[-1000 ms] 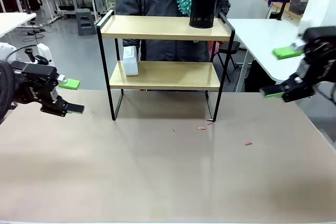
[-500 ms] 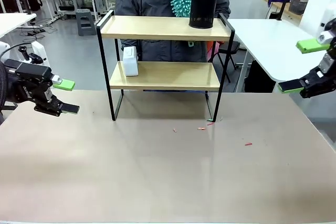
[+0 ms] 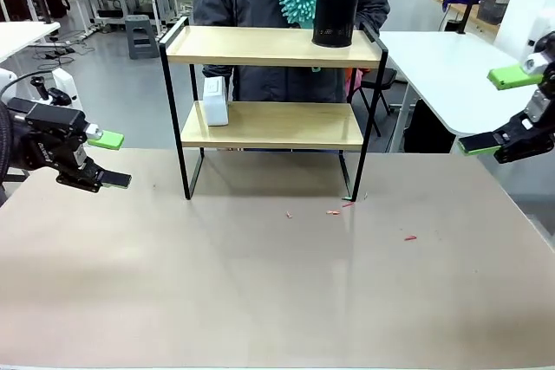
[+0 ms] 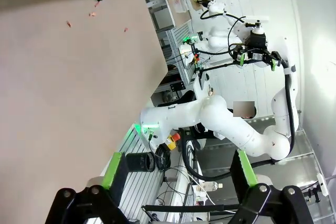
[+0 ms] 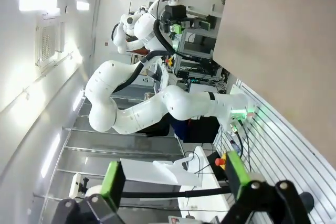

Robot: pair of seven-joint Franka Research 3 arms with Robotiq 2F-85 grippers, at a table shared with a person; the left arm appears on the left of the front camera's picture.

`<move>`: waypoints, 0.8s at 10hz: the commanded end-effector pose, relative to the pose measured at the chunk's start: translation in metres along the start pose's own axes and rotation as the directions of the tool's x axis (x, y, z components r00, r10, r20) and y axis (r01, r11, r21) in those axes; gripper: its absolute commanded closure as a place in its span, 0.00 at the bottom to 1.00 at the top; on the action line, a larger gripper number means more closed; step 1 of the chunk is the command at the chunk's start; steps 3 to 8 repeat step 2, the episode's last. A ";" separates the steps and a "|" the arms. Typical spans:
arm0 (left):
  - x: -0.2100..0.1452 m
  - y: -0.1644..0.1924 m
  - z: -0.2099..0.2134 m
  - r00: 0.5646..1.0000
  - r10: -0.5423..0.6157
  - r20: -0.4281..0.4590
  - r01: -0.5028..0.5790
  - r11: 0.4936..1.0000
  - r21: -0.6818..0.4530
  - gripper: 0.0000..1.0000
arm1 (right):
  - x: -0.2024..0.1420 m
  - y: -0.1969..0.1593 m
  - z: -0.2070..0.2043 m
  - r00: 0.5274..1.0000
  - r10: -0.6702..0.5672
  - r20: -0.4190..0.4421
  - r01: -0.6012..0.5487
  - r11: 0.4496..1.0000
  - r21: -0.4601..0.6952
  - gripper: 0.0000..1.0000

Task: Clean the shelf.
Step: Hand the Duster back to the human.

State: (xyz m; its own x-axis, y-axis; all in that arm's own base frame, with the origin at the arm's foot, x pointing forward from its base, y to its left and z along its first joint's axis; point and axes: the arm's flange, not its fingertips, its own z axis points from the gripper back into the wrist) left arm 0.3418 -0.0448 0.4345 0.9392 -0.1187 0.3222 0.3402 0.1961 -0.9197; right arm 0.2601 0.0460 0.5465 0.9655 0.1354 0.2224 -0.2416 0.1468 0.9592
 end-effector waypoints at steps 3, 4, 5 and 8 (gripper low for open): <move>-0.005 -0.002 0.000 1.000 0.012 0.002 -0.012 1.000 0.008 0.00 | 0.000 0.002 0.000 1.000 -0.020 -0.003 0.019 1.000 -0.001 0.00; -0.005 -0.002 0.000 1.000 0.012 0.002 -0.012 1.000 0.008 0.00 | 0.000 0.002 0.000 1.000 -0.020 -0.003 0.019 1.000 -0.001 0.00; -0.005 -0.002 0.000 1.000 0.012 0.002 -0.012 1.000 0.008 0.00 | 0.000 0.002 0.000 1.000 -0.020 -0.003 0.019 1.000 -0.001 0.00; -0.005 -0.002 0.000 1.000 0.012 0.002 -0.012 1.000 0.008 0.00 | 0.000 0.002 0.000 1.000 -0.020 -0.003 0.019 1.000 -0.001 0.00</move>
